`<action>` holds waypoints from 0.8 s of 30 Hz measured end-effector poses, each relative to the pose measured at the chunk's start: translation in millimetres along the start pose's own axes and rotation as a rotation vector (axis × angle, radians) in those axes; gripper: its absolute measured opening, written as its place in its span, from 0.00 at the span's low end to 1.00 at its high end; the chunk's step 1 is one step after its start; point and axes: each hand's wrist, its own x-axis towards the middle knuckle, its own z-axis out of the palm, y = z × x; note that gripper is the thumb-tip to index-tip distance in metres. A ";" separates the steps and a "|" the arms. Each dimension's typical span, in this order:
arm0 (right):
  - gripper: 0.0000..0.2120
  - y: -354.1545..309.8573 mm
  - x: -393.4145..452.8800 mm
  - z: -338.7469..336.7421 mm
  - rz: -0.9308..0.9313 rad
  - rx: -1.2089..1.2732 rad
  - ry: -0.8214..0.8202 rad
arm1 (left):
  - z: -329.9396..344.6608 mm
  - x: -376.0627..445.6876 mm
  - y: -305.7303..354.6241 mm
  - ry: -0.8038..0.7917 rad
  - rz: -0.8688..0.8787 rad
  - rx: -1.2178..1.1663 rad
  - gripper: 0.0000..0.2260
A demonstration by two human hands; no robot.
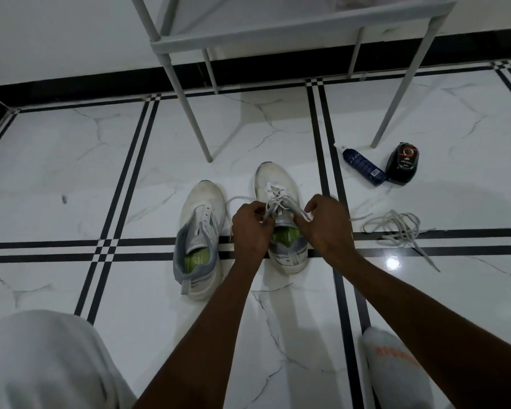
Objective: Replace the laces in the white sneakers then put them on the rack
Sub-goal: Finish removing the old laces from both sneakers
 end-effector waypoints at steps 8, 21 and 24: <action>0.29 -7.7 7.0 5.9 0.276 0.611 -0.222 | -2.2 0.7 -1.2 -0.012 0.006 0.001 0.09; 0.17 12.0 15.8 3.6 0.221 0.411 -0.152 | 0.0 1.2 -5.9 -0.007 -0.029 -0.097 0.10; 0.13 3.2 11.9 2.0 0.239 0.580 -0.186 | 1.6 1.6 -5.2 -0.006 -0.049 -0.088 0.09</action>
